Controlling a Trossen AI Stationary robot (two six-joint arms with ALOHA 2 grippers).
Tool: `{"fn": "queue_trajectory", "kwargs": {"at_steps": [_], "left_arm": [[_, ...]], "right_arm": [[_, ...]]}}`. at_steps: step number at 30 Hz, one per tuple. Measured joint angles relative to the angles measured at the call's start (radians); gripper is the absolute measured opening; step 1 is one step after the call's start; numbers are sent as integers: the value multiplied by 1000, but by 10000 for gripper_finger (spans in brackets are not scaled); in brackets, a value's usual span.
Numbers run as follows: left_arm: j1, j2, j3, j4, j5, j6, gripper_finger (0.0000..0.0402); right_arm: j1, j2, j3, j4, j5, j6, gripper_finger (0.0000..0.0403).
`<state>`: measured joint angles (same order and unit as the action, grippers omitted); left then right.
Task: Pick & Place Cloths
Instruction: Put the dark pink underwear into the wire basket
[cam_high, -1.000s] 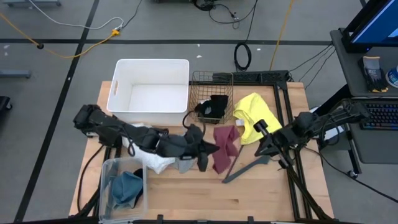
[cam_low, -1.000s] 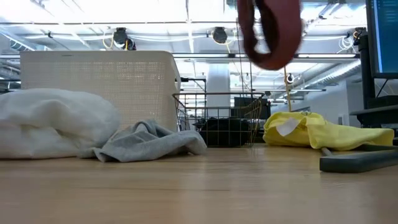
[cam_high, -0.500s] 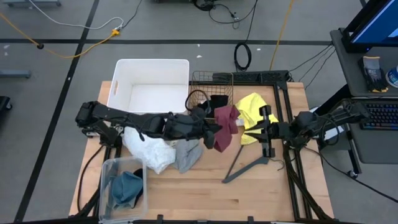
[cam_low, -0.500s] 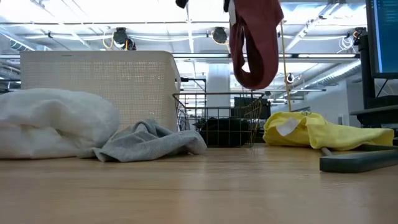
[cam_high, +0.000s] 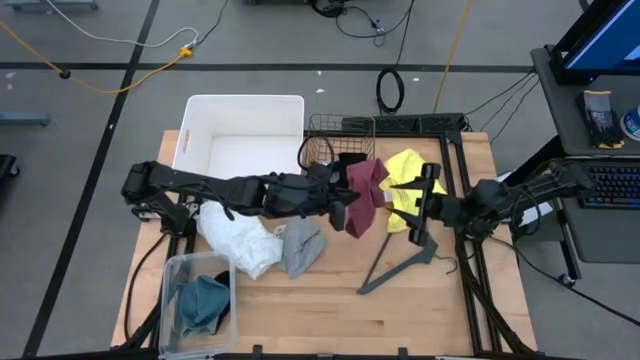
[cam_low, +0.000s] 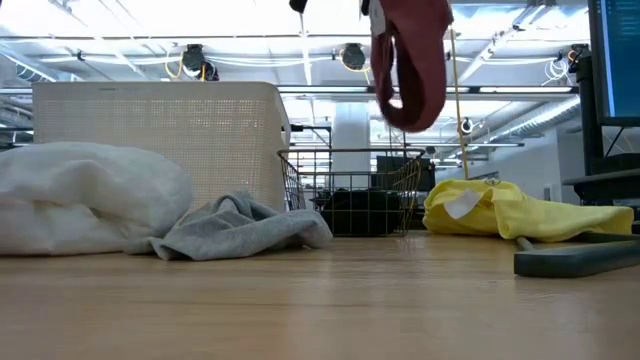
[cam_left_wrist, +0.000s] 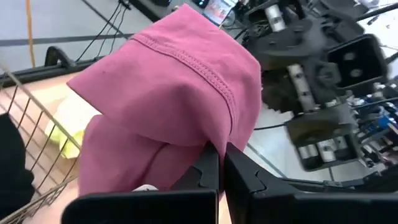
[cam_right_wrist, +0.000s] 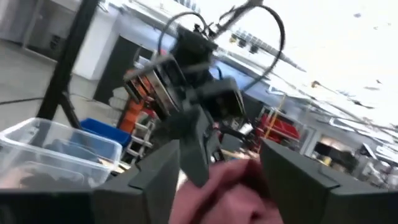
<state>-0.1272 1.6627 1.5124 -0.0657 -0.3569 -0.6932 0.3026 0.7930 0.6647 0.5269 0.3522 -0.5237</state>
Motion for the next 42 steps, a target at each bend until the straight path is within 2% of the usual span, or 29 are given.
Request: {"fn": "queue_trajectory", "kwargs": {"at_steps": [5, 10, 12, 27, 30, 33, 37, 42], "left_arm": [[1, -5, 0, 26, -1, 19, 0], [2, -4, 0, 52, -1, 19, 0], [2, -4, 0, 60, -1, 20, 0], [-45, -3, 0, 153, -1, 42, 0], [-53, -3, 0, 153, -1, 31, 0], [-59, -3, 0, 153, -1, 30, 0], [-65, -3, 0, 153, 1, 25, 0], [-64, -3, 0, 153, 51, 6, 0]], "right_arm": [[0, 52, 0, 38, 20, 51, 258], [0, 110, 1, 96, 124, 106, 284], [-1, 130, 8, 96, 129, 135, 290], [-1, 323, 126, 55, 120, 209, 288], [-1, 338, 140, 54, 122, 208, 264], [-1, 341, 143, 55, 123, 208, 219], [-1, 341, 143, 55, 122, 256, 137], [0, 341, 143, 55, 113, 340, 24]]}}
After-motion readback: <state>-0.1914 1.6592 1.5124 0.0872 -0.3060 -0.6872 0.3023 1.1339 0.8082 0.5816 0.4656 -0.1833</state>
